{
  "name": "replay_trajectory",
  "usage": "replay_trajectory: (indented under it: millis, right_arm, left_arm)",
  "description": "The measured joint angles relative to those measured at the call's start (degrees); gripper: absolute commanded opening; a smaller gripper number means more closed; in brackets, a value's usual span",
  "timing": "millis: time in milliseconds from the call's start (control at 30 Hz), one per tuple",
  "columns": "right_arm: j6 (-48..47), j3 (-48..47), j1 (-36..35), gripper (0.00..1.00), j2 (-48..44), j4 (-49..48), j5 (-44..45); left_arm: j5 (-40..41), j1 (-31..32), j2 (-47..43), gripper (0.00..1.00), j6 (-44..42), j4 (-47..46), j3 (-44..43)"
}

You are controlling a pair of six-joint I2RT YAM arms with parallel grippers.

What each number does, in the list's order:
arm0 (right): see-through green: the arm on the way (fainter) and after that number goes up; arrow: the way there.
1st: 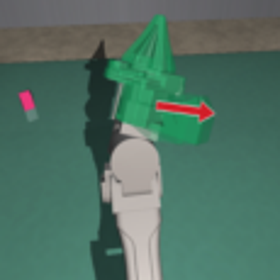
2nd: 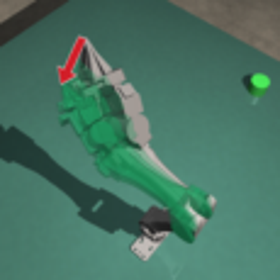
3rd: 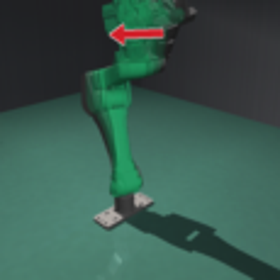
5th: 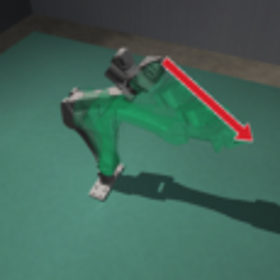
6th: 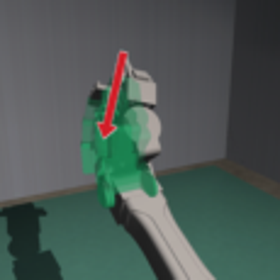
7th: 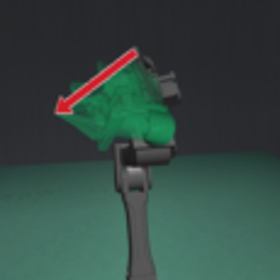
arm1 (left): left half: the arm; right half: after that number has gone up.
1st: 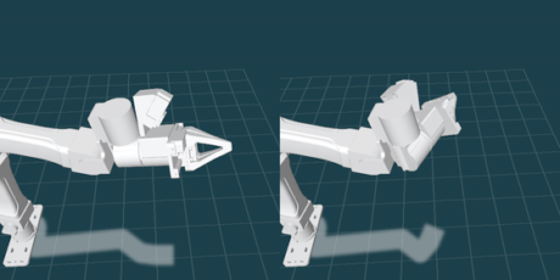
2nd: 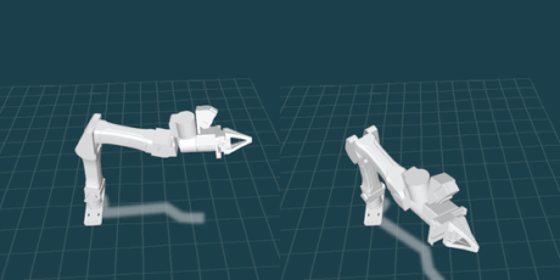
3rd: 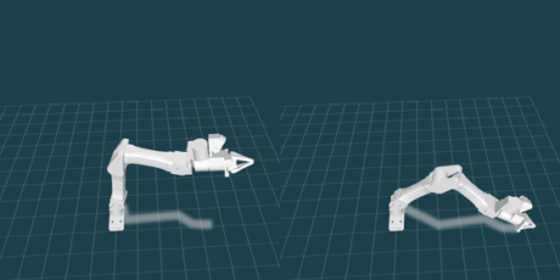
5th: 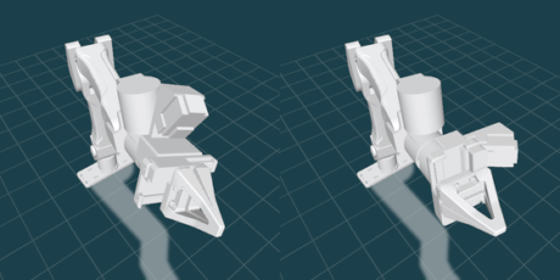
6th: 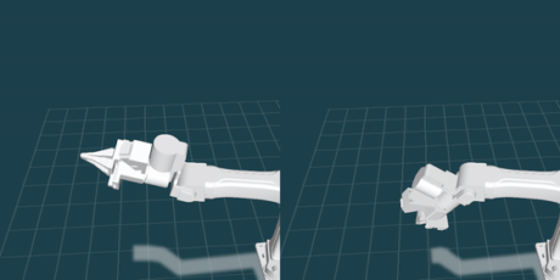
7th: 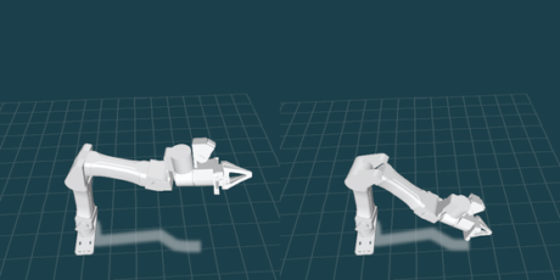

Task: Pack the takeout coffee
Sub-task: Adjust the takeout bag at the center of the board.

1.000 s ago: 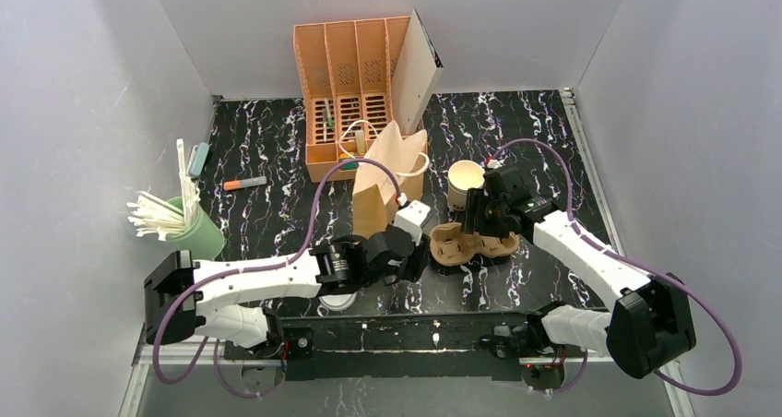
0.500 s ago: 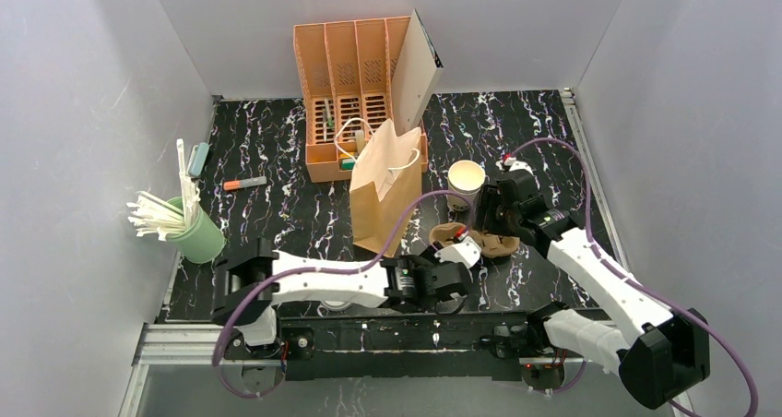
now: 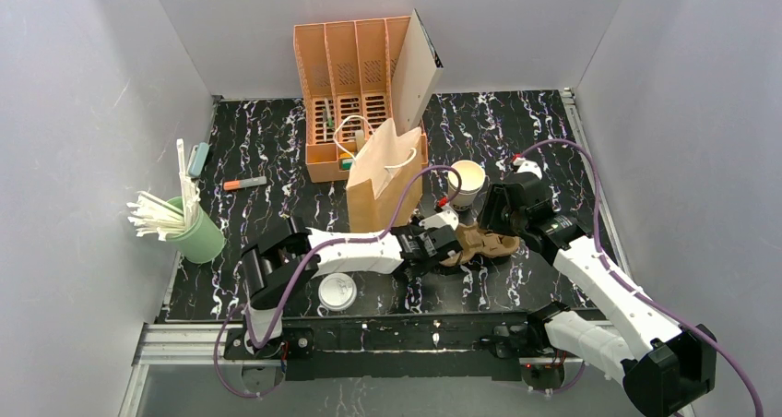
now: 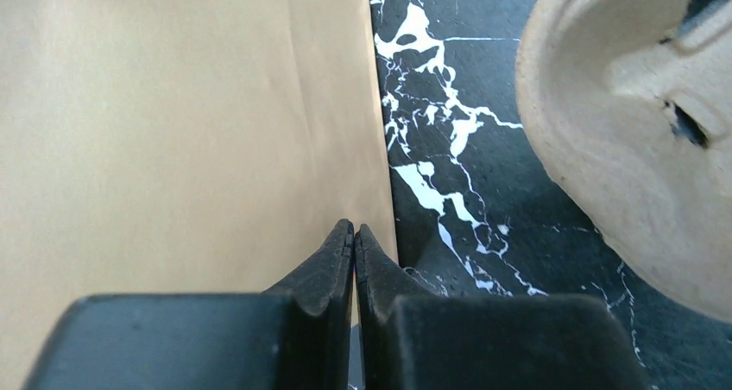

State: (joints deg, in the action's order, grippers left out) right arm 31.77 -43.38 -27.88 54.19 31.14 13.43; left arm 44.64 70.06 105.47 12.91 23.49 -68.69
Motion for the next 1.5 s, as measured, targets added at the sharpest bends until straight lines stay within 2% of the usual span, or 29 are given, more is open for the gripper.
replay_trajectory:
  millis: [300, 600, 733, 800, 933, 1100, 1300, 1500]
  right_arm:
    - [0.26, 0.09, 0.00, 0.61, 0.00, 0.07, 0.13]
    - [1.01, 0.09, 0.00, 0.66, 0.74, 0.26, -1.60]
    - [0.94, 0.09, 0.00, 0.61, 1.07, 0.37, -3.80]
    - [0.61, -0.02, 0.00, 0.54, 1.42, 0.37, -6.21]
    - [-0.63, -0.46, -0.50, 0.45, 3.39, 0.26, -13.33]
    - [-1.95, -0.46, -5.62, 0.44, 4.63, -0.13, -17.57]
    - [-3.30, -0.46, -14.29, 0.41, 8.28, -2.60, -16.61]
    - [-5.01, -0.46, -19.56, 0.43, 13.18, -5.84, -12.57]
  left_arm:
    - [2.08, -1.25, 4.28, 0.00, -1.75, -2.71, 1.40]
    - [5.33, -5.60, -0.63, 0.00, 0.76, -1.77, 12.48]
    - [5.95, -6.91, -3.10, 0.00, 2.25, -0.81, 13.68]
    - [5.40, -6.88, -3.74, 0.01, 3.28, -0.63, 13.68]
    - [-0.79, -6.67, -7.56, 0.07, 4.52, -2.12, 14.60]
    - [-11.17, -5.09, -19.63, 0.09, 6.60, -6.08, 16.50]
    - [-17.51, -0.85, -25.29, 0.09, 11.80, -10.78, 17.16]
    - [-23.37, 0.72, -27.58, 0.15, 19.93, -21.88, 28.04]
